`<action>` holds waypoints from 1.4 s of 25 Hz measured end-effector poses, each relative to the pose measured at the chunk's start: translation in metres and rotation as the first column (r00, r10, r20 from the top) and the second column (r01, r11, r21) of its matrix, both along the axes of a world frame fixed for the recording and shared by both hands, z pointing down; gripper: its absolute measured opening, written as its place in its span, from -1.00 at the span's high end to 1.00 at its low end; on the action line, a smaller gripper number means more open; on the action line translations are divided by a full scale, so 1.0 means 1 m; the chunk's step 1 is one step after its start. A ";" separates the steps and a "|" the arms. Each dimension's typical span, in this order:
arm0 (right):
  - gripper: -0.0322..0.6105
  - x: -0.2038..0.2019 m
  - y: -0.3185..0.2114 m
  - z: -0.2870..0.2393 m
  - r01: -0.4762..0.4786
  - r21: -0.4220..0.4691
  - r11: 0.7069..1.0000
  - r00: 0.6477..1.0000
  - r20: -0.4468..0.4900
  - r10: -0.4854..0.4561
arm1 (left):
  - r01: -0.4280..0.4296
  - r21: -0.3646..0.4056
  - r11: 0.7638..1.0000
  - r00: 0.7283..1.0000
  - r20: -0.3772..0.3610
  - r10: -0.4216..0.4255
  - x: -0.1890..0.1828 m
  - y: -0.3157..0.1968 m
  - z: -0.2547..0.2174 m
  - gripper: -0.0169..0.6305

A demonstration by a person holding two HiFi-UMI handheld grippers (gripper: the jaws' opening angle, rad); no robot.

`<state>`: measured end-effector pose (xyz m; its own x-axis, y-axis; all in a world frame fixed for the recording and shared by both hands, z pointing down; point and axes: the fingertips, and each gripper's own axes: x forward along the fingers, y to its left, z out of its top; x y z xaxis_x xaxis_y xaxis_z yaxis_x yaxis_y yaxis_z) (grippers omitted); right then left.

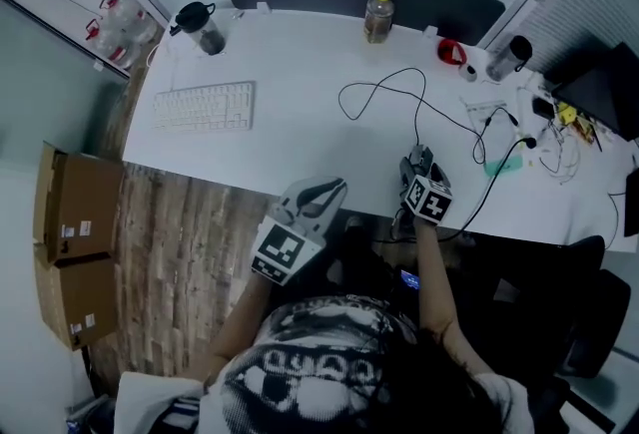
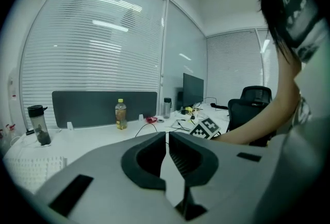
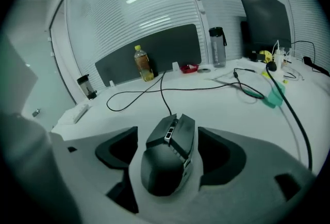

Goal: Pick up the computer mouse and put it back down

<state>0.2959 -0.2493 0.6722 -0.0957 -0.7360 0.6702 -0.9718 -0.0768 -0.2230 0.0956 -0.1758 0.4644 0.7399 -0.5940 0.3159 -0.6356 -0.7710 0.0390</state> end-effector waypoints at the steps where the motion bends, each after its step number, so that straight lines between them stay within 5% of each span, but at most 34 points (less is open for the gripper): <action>1: -0.22 0.002 -0.003 0.006 0.005 -0.018 1.000 1.000 -0.004 -0.005 | 0.013 -0.002 1.000 1.000 0.005 -0.013 0.002 -0.003 0.000 0.90; 14: -0.09 0.002 -0.011 0.015 0.146 -0.088 0.985 0.989 -0.015 -0.148 | 0.173 -0.028 0.984 0.982 0.077 -0.171 0.011 -0.022 0.013 0.90; 19: -0.07 0.008 -0.014 -0.005 0.246 0.005 0.969 0.969 -0.008 -0.246 | 0.205 -0.034 0.978 0.975 0.094 -0.201 0.010 -0.020 0.015 0.90; 27: -0.07 -0.015 -0.020 -0.089 0.409 0.161 0.898 0.911 -0.012 -0.412 | 0.263 -0.023 0.965 0.961 0.096 -0.260 -0.013 -0.029 0.012 0.90; 35: -0.07 -0.052 -0.031 -0.171 0.455 0.298 0.839 0.884 -0.032 -0.467 | 0.254 -0.009 0.967 0.965 0.076 -0.252 -0.042 -0.047 0.008 0.90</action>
